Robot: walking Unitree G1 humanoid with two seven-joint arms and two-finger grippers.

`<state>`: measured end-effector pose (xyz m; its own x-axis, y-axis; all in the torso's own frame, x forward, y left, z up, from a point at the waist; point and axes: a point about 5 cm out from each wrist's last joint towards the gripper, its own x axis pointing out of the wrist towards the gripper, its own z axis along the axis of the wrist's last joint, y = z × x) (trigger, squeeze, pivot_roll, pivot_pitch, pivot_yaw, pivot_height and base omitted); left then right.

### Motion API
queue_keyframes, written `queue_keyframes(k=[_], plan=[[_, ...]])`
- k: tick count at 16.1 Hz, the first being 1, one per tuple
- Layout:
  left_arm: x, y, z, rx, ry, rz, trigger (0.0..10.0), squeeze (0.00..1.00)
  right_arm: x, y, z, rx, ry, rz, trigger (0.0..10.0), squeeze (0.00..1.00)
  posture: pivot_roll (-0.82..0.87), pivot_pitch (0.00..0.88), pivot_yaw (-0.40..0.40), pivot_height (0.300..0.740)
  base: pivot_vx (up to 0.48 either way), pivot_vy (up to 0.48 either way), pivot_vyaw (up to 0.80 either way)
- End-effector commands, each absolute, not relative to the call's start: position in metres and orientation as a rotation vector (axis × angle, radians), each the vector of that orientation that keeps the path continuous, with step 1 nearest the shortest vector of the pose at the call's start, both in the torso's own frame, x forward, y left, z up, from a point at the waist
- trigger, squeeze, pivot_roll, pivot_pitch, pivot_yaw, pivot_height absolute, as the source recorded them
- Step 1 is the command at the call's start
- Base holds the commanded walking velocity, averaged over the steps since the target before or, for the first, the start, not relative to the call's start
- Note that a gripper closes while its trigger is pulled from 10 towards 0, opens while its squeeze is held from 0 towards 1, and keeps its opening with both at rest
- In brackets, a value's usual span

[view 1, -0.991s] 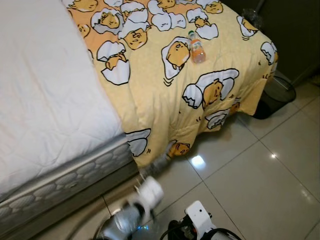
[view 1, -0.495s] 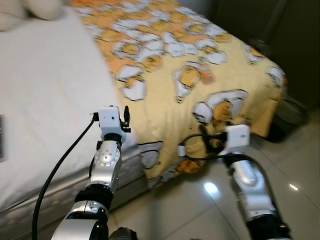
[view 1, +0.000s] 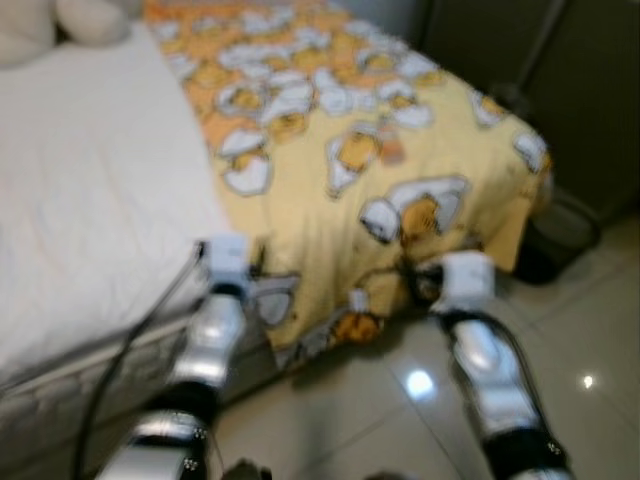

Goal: Clean up the room

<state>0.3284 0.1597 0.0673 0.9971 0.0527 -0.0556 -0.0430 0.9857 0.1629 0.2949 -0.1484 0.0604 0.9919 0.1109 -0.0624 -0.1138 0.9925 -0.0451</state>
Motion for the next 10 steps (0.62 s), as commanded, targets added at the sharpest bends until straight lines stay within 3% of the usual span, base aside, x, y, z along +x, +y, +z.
queue_keyframes(k=[1,7,10], plan=[[0.330,0.151,0.067,0.175,0.075,0.028,10.0,0.00,0.297,-0.155,0.060,-0.053,0.069,0.079,10.0,1.00,-0.04,0.000,0.051,0.740,0.000,-0.431,0.64],[0.334,0.148,0.066,0.085,0.116,0.070,10.0,0.00,0.295,-0.165,0.060,-0.066,0.058,0.043,10.0,1.00,-0.05,0.000,0.064,0.740,0.000,-0.419,0.57],[0.334,0.140,0.065,0.096,0.117,0.051,10.0,0.00,0.292,-0.168,0.056,-0.083,0.072,0.053,10.0,1.00,-0.06,0.000,0.046,0.740,0.255,-0.404,0.52]])
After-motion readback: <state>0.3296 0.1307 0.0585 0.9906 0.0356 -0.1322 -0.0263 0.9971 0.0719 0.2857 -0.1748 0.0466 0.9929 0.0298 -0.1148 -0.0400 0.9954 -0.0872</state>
